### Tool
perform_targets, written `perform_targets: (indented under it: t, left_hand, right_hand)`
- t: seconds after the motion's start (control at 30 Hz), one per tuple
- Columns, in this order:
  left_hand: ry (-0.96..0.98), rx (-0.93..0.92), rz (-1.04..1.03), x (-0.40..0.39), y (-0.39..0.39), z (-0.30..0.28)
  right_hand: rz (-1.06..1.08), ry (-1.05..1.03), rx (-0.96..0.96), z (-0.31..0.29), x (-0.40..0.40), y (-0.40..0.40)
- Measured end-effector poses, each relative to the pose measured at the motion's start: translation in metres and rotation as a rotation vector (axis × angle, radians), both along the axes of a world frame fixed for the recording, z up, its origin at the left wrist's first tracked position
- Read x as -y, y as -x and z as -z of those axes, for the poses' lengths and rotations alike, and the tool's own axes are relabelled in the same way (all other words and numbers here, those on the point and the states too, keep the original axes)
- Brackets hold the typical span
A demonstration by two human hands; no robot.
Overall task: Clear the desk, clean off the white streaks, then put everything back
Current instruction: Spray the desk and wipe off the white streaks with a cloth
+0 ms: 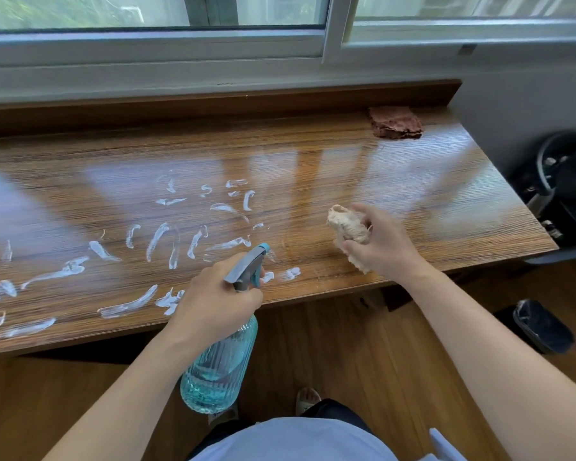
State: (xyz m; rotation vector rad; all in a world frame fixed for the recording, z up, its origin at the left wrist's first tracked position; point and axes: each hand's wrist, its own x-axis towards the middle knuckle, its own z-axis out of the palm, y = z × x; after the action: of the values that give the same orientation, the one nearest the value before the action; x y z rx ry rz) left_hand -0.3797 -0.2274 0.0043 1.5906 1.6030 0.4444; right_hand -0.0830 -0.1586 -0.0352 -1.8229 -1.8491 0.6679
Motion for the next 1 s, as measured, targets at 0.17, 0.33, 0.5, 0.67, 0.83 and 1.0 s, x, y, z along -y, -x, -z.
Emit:
perform_targets:
  t: [0.17, 0.33, 0.5, 0.67, 0.83, 1.0]
  left_hand:
    - [-0.013, -0.006, -0.012, 0.003, -0.002, 0.001]
    - [-0.036, -0.019, -0.02, 0.006, -0.003, 0.003]
    - [-0.002, -0.03, -0.015, 0.007, -0.001, 0.005]
    - [0.0, -0.054, -0.009, 0.008, -0.004, 0.006]
    - [0.007, -0.023, -0.012, 0.007, -0.008, 0.002]
    - [0.013, -0.019, -0.002, 0.004, -0.01, -0.002]
  right_hand:
    - [-0.293, -0.074, 0.227, 0.029, 0.017, 0.011]
    - [-0.282, -0.08, 0.072, 0.043, 0.01, 0.007]
    - [-0.338, -0.053, 0.121, 0.043, 0.002, 0.005]
    - [-0.403, -0.18, 0.387, 0.05, 0.002, 0.013]
    - [-0.32, -0.226, 0.333, 0.046, -0.011, 0.012]
    - [-0.03, -0.181, 0.392, 0.054, -0.018, -0.003]
